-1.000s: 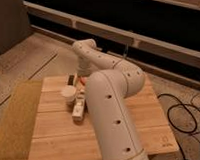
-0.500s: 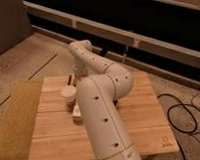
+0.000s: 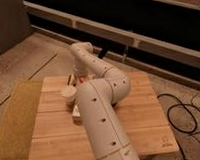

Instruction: Stand the bottle upright

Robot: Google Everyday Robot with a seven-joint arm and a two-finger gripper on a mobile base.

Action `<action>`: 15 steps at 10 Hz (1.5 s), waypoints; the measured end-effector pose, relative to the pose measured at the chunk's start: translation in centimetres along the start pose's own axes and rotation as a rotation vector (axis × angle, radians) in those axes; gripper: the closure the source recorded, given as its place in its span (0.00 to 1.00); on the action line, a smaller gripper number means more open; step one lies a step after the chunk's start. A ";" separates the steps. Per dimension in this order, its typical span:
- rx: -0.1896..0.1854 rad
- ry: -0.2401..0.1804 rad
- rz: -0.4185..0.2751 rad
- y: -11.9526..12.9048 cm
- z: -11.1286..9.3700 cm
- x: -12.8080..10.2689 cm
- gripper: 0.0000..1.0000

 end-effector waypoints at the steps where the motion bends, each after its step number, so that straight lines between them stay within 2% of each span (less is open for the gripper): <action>1: -0.014 -0.008 0.000 0.2 0.0 0.0 0.28; 3: -0.023 -0.006 0.013 0.0 0.2 0.8 0.28; 10: 0.018 -0.009 0.093 -1.7 -0.8 4.3 0.28; 15: 0.035 0.033 0.103 -1.6 0.6 6.2 0.28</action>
